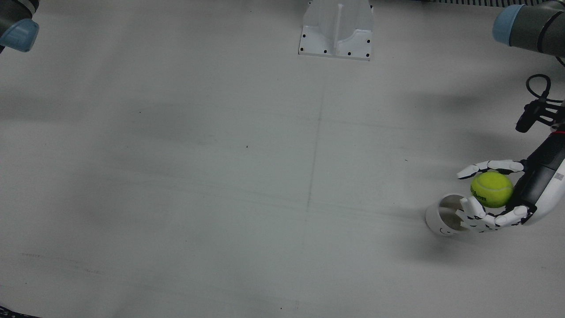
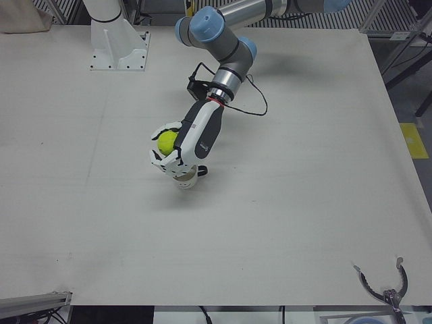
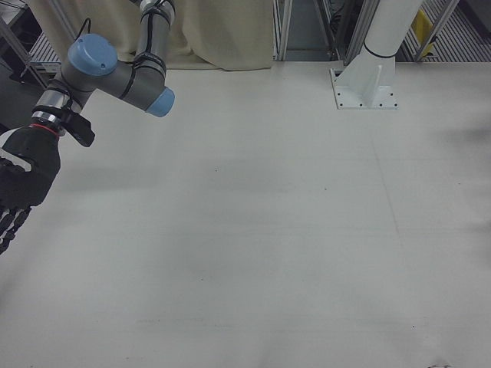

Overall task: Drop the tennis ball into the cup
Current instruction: 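Open the left hand fingers to release the ball into the mug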

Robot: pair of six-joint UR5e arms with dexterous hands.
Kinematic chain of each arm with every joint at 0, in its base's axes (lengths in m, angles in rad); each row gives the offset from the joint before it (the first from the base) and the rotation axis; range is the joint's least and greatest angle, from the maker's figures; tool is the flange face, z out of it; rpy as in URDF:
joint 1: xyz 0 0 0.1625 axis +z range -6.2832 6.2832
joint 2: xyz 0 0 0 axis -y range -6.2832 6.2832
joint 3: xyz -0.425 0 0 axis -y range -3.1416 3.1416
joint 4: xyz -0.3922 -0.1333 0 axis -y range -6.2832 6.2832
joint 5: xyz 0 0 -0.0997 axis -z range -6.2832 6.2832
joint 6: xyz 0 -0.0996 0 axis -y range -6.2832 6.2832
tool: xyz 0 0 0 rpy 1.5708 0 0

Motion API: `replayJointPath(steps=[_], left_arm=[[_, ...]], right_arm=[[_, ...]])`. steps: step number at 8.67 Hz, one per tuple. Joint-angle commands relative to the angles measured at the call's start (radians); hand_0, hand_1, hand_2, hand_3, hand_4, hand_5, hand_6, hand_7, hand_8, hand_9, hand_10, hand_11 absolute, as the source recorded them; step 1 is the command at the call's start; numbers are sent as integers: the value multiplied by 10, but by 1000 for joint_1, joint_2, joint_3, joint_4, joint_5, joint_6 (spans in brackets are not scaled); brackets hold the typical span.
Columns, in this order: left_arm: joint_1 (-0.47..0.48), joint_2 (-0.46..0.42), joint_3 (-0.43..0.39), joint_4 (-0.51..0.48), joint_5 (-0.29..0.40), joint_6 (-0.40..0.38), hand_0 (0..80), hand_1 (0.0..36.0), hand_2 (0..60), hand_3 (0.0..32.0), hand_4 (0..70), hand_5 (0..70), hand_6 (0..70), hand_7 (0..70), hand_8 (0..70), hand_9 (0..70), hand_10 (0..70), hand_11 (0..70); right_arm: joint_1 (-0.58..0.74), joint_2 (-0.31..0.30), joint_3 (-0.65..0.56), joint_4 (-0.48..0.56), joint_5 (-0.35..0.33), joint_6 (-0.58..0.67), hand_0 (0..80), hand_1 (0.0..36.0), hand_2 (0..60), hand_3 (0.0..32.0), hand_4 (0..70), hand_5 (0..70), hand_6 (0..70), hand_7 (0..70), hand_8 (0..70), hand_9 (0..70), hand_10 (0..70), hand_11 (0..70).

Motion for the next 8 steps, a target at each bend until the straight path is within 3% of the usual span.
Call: replayJointPath(steps=[1, 2, 3, 4, 5, 6, 7, 8], left_arm=[[-2, 3, -3, -2, 1, -1, 499, 332, 600, 30, 0, 244, 95, 85, 21, 31, 28, 68], [-2, 3, -5, -2, 2, -1, 495, 330, 600, 34, 0, 445, 24, 79, 2, 23, 25, 63], [-3, 3, -5, -2, 2, -3, 492, 324, 600, 56, 0, 255, 98, 66, 15, 16, 22, 59], [-8, 6, -9, -2, 2, -3, 494, 330, 600, 60, 0, 256, 20, 71, 0, 14, 21, 57], [-18, 16, -32, 6, 5, -3, 490, 306, 600, 44, 0, 489, 410, 32, 75, 9, 19, 55], [-105, 22, -46, 17, 5, 2, 490, 332, 600, 66, 0, 249, 12, 73, 0, 7, 17, 52], [-209, 23, -49, 23, 8, 6, 486, 331, 600, 104, 0, 159, 11, 65, 0, 0, 13, 46], [-301, 25, -51, 35, 36, 11, 487, 323, 600, 110, 0, 351, 91, 73, 15, 2, 12, 45]], right_arm=[[0, 0, 0, 0, -1, 0, 0, 0, 0, 0, 0, 0, 0, 0, 0, 0, 0, 0], [0, 0, 0, 0, -1, 0, 0, 0, 0, 0, 0, 0, 0, 0, 0, 0, 0, 0], [0, 0, 0, 0, 1, 0, 0, 0, 0, 0, 0, 0, 0, 0, 0, 0, 0, 0], [0, 0, 0, 0, -1, 0, 0, 0, 0, 0, 0, 0, 0, 0, 0, 0, 0, 0], [0, 0, 0, 0, -1, 0, 0, 0, 0, 0, 0, 0, 0, 0, 0, 0, 0, 0], [0, 0, 0, 0, -1, 0, 0, 0, 0, 0, 0, 0, 0, 0, 0, 0, 0, 0], [0, 0, 0, 0, -1, 0, 0, 0, 0, 0, 0, 0, 0, 0, 0, 0, 0, 0], [0, 0, 0, 0, -1, 0, 0, 0, 0, 0, 0, 0, 0, 0, 0, 0, 0, 0]])
